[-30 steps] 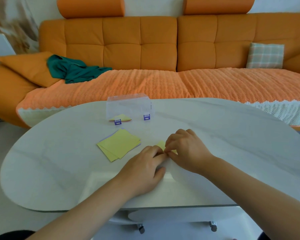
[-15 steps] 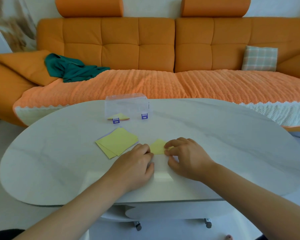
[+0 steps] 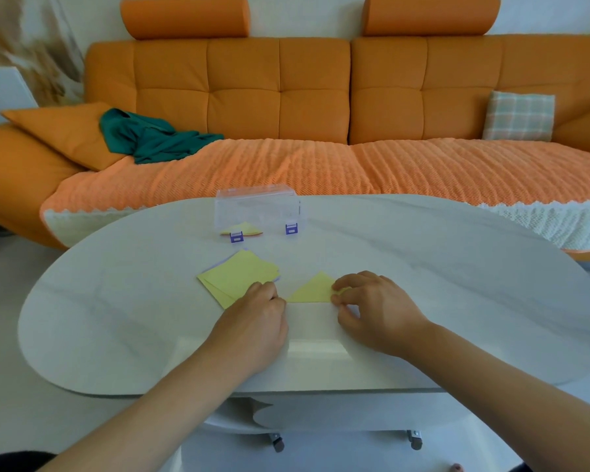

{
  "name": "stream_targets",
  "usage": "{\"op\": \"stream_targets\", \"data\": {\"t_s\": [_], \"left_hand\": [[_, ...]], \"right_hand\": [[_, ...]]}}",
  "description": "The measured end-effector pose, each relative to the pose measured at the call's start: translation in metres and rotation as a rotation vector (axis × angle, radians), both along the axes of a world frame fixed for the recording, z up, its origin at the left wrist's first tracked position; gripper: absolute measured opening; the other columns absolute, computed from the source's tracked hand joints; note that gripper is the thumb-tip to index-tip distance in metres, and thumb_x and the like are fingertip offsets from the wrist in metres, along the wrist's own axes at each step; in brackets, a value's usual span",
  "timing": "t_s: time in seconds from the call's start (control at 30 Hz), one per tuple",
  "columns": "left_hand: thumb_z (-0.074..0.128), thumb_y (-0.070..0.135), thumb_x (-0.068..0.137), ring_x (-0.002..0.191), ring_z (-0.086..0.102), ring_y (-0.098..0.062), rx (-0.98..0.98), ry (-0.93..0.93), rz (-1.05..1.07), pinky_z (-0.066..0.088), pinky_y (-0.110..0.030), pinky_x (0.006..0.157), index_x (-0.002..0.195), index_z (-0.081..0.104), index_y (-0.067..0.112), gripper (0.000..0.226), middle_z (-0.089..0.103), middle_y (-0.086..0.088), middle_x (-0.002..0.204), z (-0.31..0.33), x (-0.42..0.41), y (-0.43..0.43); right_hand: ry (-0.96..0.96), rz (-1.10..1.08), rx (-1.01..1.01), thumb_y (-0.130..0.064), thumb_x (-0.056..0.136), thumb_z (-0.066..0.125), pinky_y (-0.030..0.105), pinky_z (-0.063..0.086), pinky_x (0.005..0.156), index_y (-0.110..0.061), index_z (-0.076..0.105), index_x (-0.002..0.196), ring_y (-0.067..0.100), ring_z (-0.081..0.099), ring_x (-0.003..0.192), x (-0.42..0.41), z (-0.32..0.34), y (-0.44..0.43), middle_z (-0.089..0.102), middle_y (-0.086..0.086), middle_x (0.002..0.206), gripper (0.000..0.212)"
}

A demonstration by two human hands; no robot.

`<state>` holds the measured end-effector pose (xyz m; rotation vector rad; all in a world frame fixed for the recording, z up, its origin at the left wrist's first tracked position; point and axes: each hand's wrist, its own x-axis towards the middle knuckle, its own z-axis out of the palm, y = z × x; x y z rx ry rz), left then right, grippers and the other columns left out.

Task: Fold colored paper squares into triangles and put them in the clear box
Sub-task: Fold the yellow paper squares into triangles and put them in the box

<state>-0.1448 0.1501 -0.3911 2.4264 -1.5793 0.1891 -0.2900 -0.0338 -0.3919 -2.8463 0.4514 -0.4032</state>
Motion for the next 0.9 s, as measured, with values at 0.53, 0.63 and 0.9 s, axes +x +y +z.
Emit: {"op": "stream_targets", "data": {"t_s": [0.53, 0.63, 0.9], "left_hand": [[0.044, 0.037, 0.100, 0.115, 0.049, -0.014, -0.012, 0.136, -0.176, 0.045, -0.034, 0.096, 0.125, 0.060, 0.020, 0.034, 0.055, 0.006, 0.122, -0.004, -0.008, -0.030], [0.045, 0.044, 0.098, 0.108, 0.047, -0.016, 0.050, 0.080, -0.164, 0.047, -0.038, 0.089, 0.122, 0.057, 0.023, 0.034, 0.049, 0.006, 0.114, -0.003, -0.007, -0.033], [0.047, 0.049, 0.097, 0.115, 0.039, -0.011, 0.053, 0.094, -0.198, 0.043, -0.032, 0.097, 0.139, 0.051, 0.040, 0.043, 0.045, 0.011, 0.119, -0.003, -0.003, -0.037]], "right_hand": [[0.036, 0.018, -0.044, -0.032, 0.097, 0.050, 0.030, 0.033, 0.098, -0.039, 0.071, 0.120, 0.017, 0.052, 0.119, 0.013, -0.003, 0.005, 0.060, -0.011, 0.135, 0.032], [0.069, -0.034, -0.053, -0.038, 0.096, 0.046, 0.030, 0.029, 0.102, -0.039, 0.070, 0.120, 0.014, 0.049, 0.125, 0.008, 0.001, 0.000, 0.057, -0.013, 0.141, 0.034], [0.073, -0.182, -0.029, -0.041, 0.089, 0.051, 0.030, 0.034, 0.099, -0.034, 0.078, 0.097, 0.011, 0.052, 0.120, -0.012, 0.011, -0.017, 0.062, -0.016, 0.134, 0.029]]}}
